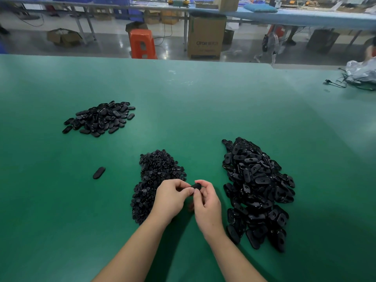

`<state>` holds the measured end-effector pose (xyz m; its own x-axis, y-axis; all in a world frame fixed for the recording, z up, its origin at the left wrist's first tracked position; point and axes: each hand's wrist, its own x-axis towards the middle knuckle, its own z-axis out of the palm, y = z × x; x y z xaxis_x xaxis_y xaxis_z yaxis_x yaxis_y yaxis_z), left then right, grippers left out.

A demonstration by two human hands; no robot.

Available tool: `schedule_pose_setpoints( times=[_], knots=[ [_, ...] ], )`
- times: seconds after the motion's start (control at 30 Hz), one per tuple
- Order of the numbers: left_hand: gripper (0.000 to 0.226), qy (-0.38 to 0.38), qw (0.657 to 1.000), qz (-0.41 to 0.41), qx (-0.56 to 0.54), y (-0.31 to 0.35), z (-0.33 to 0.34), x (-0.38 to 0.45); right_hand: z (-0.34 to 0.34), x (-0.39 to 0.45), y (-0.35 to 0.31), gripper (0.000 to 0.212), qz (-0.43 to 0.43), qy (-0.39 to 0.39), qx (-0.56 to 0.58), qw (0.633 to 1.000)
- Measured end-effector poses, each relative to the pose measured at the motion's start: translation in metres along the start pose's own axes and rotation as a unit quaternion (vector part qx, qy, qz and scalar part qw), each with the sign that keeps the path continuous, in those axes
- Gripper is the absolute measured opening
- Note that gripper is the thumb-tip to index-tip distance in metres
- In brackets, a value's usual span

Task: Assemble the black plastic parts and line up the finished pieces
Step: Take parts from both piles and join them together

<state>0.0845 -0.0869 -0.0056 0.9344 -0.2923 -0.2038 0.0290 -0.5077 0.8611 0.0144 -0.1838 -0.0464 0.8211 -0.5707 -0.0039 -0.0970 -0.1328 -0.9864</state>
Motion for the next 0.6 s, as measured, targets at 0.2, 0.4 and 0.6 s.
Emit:
schedule_pose_setpoints(
  times=[0.2, 0.4, 0.6],
  knots=[
    [0.012, -0.012, 0.999, 0.003, -0.038, -0.0026, -0.0008, -0.0020, -0.0014, -0.0009, -0.0030, 0.020, 0.005, -0.004, 0.005, 1.000],
    [0.014, -0.034, 0.997, -0.015, -0.070, 0.0003, 0.0038, -0.0040, -0.0026, 0.0007, -0.0033, 0.021, 0.025, 0.014, 0.047, 0.998],
    [0.019, -0.065, 0.991, -0.041, -0.106, 0.0025, 0.0051, -0.0054, -0.0015, 0.0019, -0.0005, 0.025, 0.026, 0.014, 0.049, 0.998]
  ],
)
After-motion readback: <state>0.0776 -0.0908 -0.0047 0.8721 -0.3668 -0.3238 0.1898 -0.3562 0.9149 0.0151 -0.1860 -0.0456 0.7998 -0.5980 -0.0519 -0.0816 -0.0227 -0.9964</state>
